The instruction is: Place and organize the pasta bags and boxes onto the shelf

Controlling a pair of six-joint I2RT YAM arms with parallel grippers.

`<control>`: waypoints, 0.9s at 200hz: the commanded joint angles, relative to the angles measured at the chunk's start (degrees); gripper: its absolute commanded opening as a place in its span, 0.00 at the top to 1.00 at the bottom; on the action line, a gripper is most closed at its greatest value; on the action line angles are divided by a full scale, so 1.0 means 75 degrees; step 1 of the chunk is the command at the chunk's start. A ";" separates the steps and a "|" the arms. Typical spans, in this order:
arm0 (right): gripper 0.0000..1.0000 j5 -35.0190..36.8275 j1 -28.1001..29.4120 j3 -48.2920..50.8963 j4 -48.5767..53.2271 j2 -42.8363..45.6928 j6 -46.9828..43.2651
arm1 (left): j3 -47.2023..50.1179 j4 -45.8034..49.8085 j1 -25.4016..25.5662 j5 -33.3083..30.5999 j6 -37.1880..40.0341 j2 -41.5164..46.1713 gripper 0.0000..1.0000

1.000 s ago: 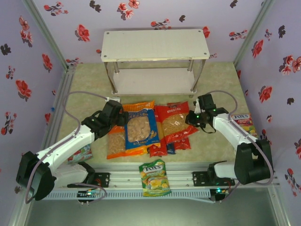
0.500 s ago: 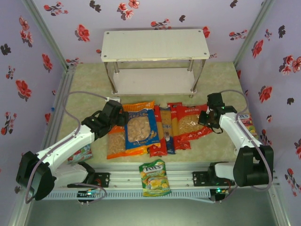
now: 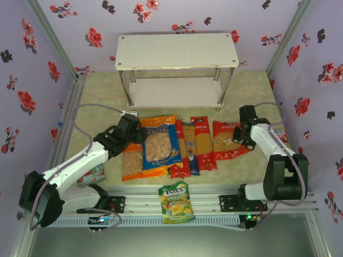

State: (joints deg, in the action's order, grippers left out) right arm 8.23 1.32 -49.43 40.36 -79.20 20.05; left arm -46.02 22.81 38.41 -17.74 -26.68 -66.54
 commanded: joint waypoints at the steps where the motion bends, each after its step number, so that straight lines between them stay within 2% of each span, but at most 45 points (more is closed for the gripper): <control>1: 1.00 0.0846 -0.0147 -0.0310 -0.0108 -0.0127 -0.0094 | -0.0087 0.0101 0.0050 0.0085 0.0132 -0.0091 0.34; 7: 1.00 0.0819 -0.0147 -0.0333 -0.0108 -0.0160 -0.0096 | -0.0098 0.0105 0.0047 0.0085 0.0135 -0.0107 0.34; 15: 0.91 0.0778 -0.0147 -0.0347 -0.0108 -0.0196 -0.0102 | -0.0098 0.0096 0.0048 0.0083 0.0135 -0.0129 0.34; 34: 0.57 0.0737 -0.0143 -0.0347 -0.0166 -0.0170 -0.0086 | -0.0110 0.0055 0.0056 0.0088 0.0157 -0.0214 0.32; 51: 0.38 0.0673 -0.0141 -0.0382 -0.0223 0.0018 -0.0123 | -0.0136 0.0041 0.0048 0.0108 0.0196 -0.0280 0.31; 74: 0.32 0.0681 -0.0121 -0.0521 -0.0146 0.0430 -0.0178 | -0.0078 -0.0139 0.0046 0.0349 0.0367 -0.0304 0.28; 105: 0.31 0.0334 0.0285 -0.0460 -0.0236 0.1429 -0.0145 | 0.0168 -0.0477 0.0070 0.0525 0.0428 -0.0050 0.28; 131: 0.30 0.0223 0.1605 -0.0464 -0.0017 0.1938 0.0010 | 0.0241 -0.0418 0.0176 0.0525 0.0350 0.0218 0.29; 158: 0.23 0.0228 0.3125 -0.0280 0.0314 0.1958 0.0451 | 0.0331 -0.0175 0.0423 0.0529 0.0043 0.0190 0.29; 180: 0.18 0.0181 0.4002 0.0093 0.0128 0.1924 0.1002 | 0.0615 -0.0217 0.0424 0.0550 -0.0303 0.0150 0.28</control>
State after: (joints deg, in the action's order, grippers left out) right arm 10.04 26.26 -51.44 39.40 -64.60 22.17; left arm -44.10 20.47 41.32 -14.26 -25.74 -65.65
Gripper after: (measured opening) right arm 0.796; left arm 0.711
